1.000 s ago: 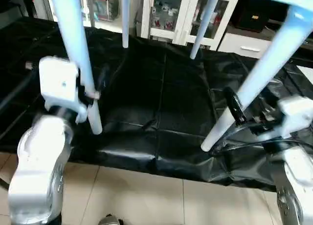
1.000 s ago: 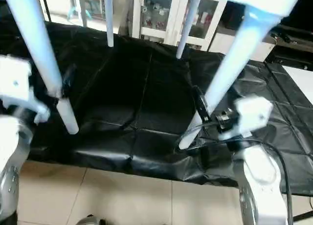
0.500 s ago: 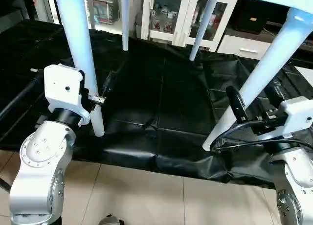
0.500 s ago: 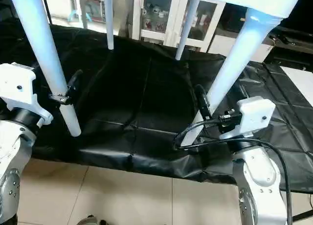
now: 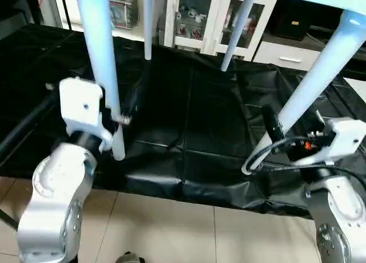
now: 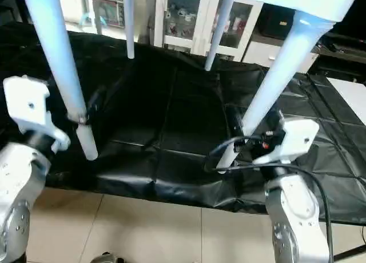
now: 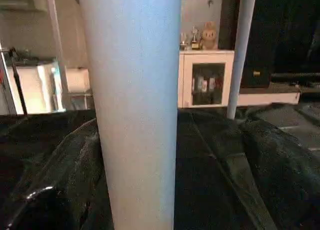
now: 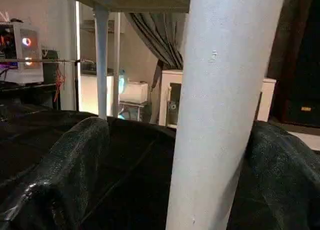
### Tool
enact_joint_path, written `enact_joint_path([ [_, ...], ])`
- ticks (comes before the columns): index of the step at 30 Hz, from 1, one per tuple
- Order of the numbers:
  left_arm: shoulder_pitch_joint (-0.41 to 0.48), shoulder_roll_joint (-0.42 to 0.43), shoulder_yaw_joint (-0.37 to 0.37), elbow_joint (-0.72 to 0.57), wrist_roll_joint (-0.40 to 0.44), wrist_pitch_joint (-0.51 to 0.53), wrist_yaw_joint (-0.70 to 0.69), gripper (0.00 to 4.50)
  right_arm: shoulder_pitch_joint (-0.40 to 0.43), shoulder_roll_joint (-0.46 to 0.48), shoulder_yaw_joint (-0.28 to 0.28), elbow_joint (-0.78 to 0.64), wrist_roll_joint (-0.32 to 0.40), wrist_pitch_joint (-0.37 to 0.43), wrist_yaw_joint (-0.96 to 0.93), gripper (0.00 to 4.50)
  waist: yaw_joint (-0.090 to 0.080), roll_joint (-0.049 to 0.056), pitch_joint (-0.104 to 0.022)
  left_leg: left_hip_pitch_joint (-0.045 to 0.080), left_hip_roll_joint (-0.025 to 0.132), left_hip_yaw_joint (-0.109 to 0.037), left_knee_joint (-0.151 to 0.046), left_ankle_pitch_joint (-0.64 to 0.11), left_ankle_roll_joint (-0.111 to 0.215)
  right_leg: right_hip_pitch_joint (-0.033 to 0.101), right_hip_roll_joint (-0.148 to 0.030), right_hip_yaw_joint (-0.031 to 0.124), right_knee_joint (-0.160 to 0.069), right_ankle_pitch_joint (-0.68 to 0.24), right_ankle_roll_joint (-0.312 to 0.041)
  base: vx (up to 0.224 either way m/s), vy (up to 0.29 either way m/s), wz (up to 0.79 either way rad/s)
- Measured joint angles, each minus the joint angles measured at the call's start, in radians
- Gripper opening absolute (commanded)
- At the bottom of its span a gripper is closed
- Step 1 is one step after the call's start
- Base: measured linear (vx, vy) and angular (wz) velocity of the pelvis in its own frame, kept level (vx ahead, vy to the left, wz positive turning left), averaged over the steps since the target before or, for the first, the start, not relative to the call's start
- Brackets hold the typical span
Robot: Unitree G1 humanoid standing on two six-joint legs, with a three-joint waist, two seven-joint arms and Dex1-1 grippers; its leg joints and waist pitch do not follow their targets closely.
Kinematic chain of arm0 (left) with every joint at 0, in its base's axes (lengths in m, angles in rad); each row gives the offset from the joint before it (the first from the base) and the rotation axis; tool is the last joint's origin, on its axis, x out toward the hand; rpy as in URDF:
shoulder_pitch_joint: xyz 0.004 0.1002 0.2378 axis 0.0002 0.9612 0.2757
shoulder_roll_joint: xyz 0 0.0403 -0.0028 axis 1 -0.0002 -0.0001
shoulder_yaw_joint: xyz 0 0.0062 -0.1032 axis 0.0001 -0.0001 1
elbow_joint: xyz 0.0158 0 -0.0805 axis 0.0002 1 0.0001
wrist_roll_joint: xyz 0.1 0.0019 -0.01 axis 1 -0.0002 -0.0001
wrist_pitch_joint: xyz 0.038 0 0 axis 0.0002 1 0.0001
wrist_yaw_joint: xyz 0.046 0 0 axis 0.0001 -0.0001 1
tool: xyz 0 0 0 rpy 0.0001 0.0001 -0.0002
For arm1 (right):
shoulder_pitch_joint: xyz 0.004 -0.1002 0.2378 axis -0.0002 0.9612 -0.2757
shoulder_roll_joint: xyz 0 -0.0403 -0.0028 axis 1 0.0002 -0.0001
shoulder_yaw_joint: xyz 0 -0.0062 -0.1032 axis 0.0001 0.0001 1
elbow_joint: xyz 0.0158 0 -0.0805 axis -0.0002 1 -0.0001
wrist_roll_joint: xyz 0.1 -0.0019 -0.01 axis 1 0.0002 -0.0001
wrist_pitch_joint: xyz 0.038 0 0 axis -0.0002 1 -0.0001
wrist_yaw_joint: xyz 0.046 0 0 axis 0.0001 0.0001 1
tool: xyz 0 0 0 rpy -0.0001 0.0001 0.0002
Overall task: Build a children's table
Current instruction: Flip table
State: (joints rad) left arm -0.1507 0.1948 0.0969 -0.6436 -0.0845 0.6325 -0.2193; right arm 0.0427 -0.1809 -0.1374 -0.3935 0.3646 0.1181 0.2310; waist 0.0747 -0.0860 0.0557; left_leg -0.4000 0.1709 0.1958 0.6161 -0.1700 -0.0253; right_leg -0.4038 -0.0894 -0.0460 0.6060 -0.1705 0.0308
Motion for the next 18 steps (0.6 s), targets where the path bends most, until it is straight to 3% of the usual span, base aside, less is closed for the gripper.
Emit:
enact_joint_path([
  [6,0.041,0.035,0.012,-0.005,-0.002,0.017,-0.014,4.50,0.017,-0.003,-0.032,-0.031,0.000,-0.008,-0.008,4.45,-0.013,0.001,0.001,0.000,0.000,-0.001,0.000,0.000,0.000,0.000,0.000,0.000,-0.001,0.000,0.000,0.000,0.000,0.00],
  [12,0.064,0.063,0.062,-0.012,0.002,0.019,-0.005,4.50,0.017,-0.042,-0.084,-0.034,0.014,-0.011,-0.005,4.45,-0.028,0.011,0.007,0.000,0.000,-0.006,0.000,0.000,0.000,0.001,0.003,-0.001,-0.011,0.000,0.000,0.000,0.000,0.00],
  [18,0.064,0.093,0.075,-0.011,0.004,0.020,-0.005,4.50,0.001,-0.065,-0.089,-0.007,0.012,0.004,-0.003,4.45,-0.042,0.017,0.010,0.000,-0.007,-0.017,0.000,0.000,0.000,0.000,0.003,-0.002,-0.016,0.000,0.000,0.000,0.000,0.00],
])
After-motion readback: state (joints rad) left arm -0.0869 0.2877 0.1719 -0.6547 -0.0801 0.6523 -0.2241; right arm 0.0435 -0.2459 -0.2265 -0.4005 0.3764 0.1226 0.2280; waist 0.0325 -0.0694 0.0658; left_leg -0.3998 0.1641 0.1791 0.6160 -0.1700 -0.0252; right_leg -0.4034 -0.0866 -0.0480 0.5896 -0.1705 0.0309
